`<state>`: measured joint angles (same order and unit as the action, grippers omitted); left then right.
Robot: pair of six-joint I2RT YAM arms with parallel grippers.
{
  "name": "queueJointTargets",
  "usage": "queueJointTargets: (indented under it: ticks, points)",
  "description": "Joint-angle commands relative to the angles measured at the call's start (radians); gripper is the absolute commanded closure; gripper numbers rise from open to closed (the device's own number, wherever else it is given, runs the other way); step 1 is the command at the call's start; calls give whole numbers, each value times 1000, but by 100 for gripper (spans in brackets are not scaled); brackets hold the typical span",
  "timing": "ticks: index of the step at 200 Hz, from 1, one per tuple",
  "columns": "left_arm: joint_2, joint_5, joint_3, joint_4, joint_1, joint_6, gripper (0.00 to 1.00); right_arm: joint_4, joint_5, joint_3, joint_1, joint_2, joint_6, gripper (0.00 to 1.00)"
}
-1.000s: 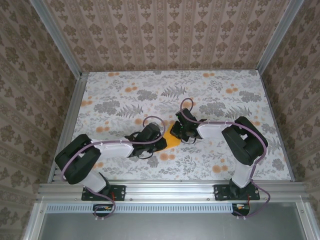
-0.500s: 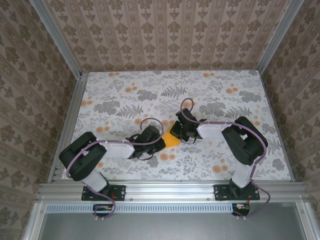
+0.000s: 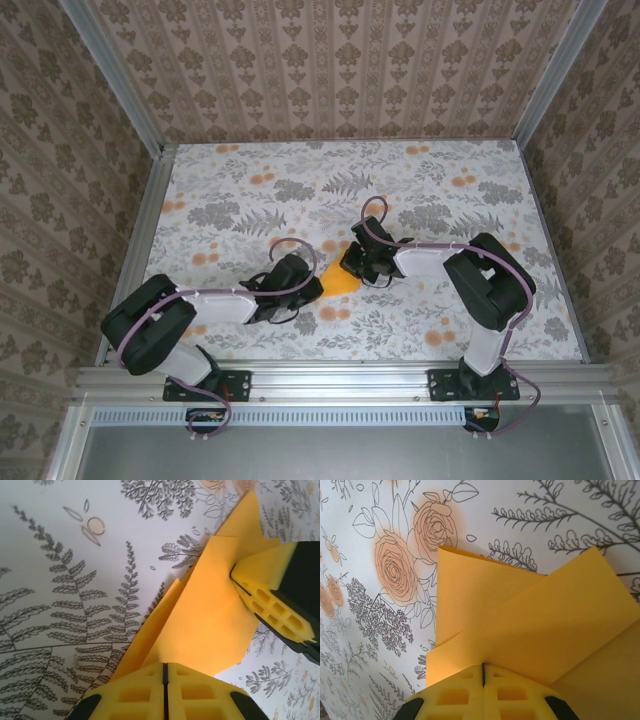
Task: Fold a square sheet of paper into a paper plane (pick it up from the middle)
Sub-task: Fourth fold the wing at the center of the table.
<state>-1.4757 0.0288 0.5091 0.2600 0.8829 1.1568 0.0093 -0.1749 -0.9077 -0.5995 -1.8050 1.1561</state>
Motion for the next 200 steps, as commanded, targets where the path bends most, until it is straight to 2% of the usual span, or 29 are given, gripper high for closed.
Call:
queueJointTargets:
  ticks: [1,76,133,180,200]
  points:
    - [2,-10,61,-20,4,-68,91,-97,37,41,7,-50,16,100]
    - [-89,-67,33,-12,11,63,94,-88,25,47,6,-60,16,100]
    - [-70,-156,-14,-62,54,126,94,-88,26,49,9,-60,15,100]
    - [-9,-221,-78,-130,56,157,94,-88,28,50,11,-64,13,100]
    - [21,-222,-98,-109,57,152,94,-87,28,51,14,-66,13,100]
